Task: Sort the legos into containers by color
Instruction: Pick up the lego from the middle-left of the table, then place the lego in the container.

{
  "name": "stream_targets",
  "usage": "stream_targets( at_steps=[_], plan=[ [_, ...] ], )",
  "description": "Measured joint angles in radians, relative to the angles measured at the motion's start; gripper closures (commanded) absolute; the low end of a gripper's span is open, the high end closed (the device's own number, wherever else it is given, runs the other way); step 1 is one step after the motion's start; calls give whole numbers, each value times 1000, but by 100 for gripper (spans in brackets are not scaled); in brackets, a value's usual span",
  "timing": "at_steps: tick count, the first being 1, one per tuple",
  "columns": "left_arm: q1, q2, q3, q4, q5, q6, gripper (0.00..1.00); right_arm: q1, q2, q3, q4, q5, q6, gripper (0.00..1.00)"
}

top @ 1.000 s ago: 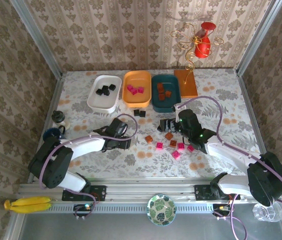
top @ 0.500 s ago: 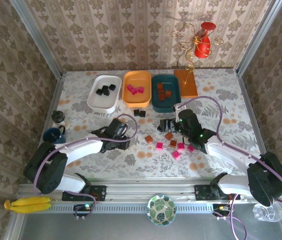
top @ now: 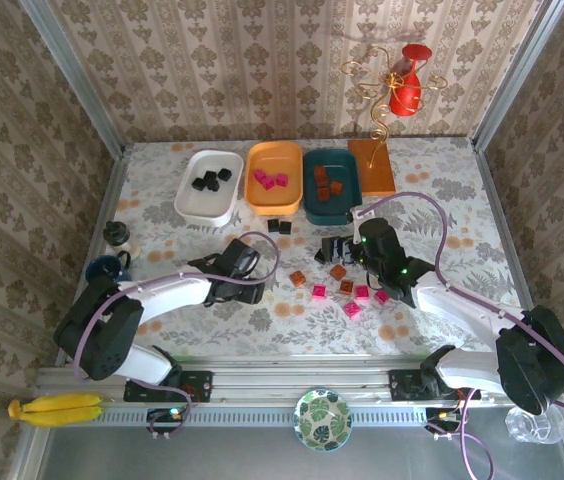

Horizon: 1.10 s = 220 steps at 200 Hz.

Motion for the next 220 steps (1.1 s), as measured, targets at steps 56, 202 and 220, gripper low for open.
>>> stream_targets(
  at_steps=[56, 202, 220],
  plan=[
    [-21, -18, 1, 6, -6, -1, 67, 0, 0, 0, 0, 0, 0, 15],
    [8, 678, 1008, 182, 35, 135, 53, -1, -190, -119, 13, 200, -23, 2],
    [21, 756, 1115, 132, 55, 139, 42, -1, -203, -124, 22, 217, -24, 2]
  ],
)
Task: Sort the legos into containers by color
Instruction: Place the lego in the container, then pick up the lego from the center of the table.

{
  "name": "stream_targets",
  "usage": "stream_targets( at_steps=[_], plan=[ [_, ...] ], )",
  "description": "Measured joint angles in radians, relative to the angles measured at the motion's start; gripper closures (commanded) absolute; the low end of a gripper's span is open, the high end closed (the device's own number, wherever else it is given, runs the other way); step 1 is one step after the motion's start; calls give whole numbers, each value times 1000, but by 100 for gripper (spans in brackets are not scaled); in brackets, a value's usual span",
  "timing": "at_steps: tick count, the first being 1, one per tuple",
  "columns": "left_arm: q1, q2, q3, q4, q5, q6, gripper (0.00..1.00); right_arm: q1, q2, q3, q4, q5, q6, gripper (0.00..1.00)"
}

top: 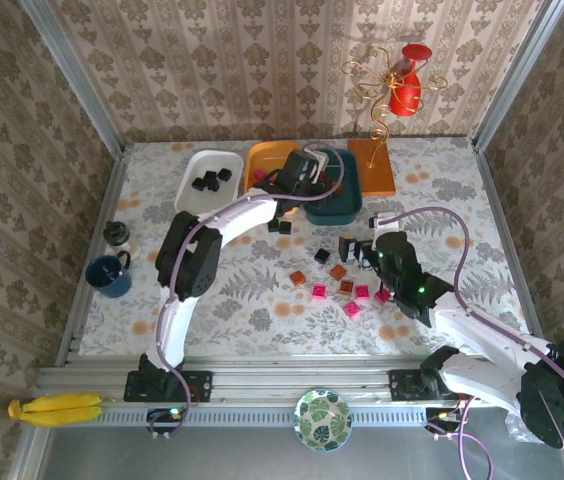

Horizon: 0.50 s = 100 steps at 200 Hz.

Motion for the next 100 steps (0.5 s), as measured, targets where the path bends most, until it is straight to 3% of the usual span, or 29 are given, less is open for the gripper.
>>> stream_targets(
  at_steps=[16, 42, 63, 100],
  plan=[
    [8, 21, 43, -41, 21, 8, 34, 0, 2, 0, 3, 9, -2, 2],
    [19, -42, 0, -54, 42, 10, 31, 0, 37, 7, -5, 8, 9, 4],
    [21, -232, -204, -27, 61, 9, 30, 7, 95, 50, -53, -14, 40, 6],
    [19, -695, -678, 97, 85, -29, 29, 63, 183, 106, -126, -42, 87, 8]
  ],
)
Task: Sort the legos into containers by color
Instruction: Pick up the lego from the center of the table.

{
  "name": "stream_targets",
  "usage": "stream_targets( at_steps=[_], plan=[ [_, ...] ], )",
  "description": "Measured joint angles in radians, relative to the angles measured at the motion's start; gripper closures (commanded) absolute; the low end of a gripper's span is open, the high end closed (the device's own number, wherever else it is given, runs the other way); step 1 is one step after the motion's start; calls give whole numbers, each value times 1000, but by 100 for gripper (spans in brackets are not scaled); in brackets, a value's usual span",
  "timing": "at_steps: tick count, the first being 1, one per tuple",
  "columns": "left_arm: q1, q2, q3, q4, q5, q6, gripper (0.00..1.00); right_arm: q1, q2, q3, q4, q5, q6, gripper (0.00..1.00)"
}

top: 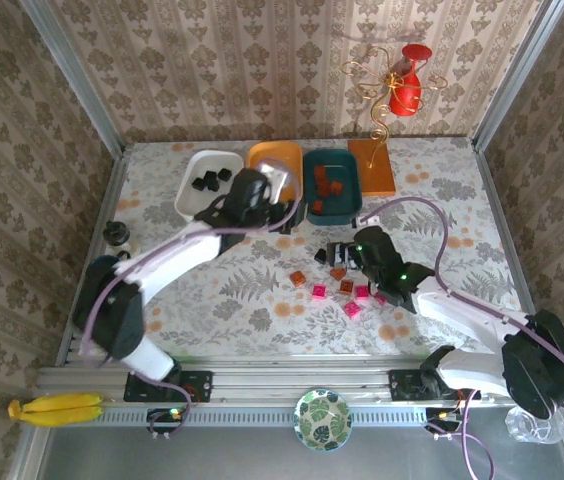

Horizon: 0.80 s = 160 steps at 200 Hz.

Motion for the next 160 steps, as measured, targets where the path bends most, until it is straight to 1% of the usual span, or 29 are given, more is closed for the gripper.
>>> stream_targets(
  at_steps=[11, 27, 43, 60, 87, 112, 142, 160],
  plan=[
    [0, -94, -110, 19, 0, -14, 29, 12, 26, 0, -16, -19, 1, 9],
    [2, -175, -249, 32, -5, -33, 28, 20, 90, 23, -51, -50, -8, 11],
    [10, -231, -369, 20, -14, -47, 28, 30, 203, 92, -96, -68, -28, 15],
    [35, -288, -450, -8, -23, -59, 28, 42, 311, 161, -118, -77, -54, 20],
    [66, -371, -490, -21, -36, -66, 28, 50, 425, 241, -150, -76, -93, 29],
    [67, -401, -490, -13, -38, -68, 28, 49, 501, 304, -182, -65, -134, 38],
    [68, -402, -499, -9, -38, -68, 28, 41, 559, 356, -212, -53, -164, 43],
    [72, -404, -509, -6, -38, -68, 28, 16, 590, 383, -217, -71, -175, 46]
  ],
)
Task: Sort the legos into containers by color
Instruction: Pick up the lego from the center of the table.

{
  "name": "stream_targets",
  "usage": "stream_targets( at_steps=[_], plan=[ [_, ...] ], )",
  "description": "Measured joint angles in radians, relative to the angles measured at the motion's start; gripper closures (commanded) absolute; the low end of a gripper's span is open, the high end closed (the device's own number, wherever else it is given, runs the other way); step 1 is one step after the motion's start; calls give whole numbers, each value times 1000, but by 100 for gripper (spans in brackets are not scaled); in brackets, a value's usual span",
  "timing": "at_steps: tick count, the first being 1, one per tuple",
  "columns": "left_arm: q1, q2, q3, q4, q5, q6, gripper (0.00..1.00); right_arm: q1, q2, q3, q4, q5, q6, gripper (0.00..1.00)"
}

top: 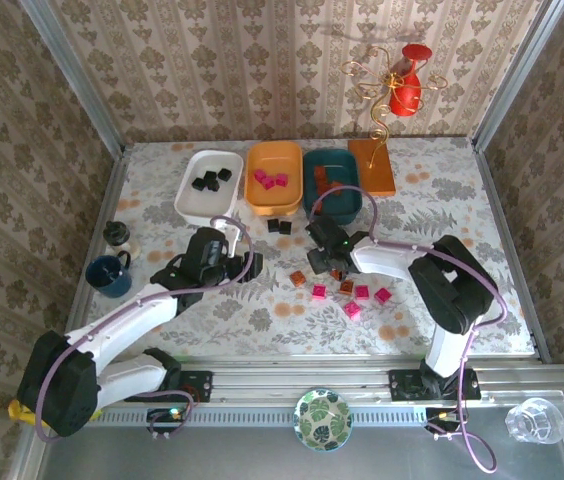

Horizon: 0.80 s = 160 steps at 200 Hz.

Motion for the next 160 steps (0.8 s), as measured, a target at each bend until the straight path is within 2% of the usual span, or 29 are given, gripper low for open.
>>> stream_targets(
  at_steps=[48, 91, 130, 160],
  plan=[
    [24, -18, -25, 6, 0, 0, 28, -66, 48, 35, 6, -96, -16, 63],
    [111, -45, -87, 43, 11, -34, 23, -69, 53, 52, 34, -138, -12, 66],
    [319, -26, -78, 120, 35, -106, 21, -35, -20, 39, 156, -235, 54, 67],
    [509, 141, 51, 173, 84, -143, 20, 1, -67, 39, 296, -291, 117, 67]
  ],
)
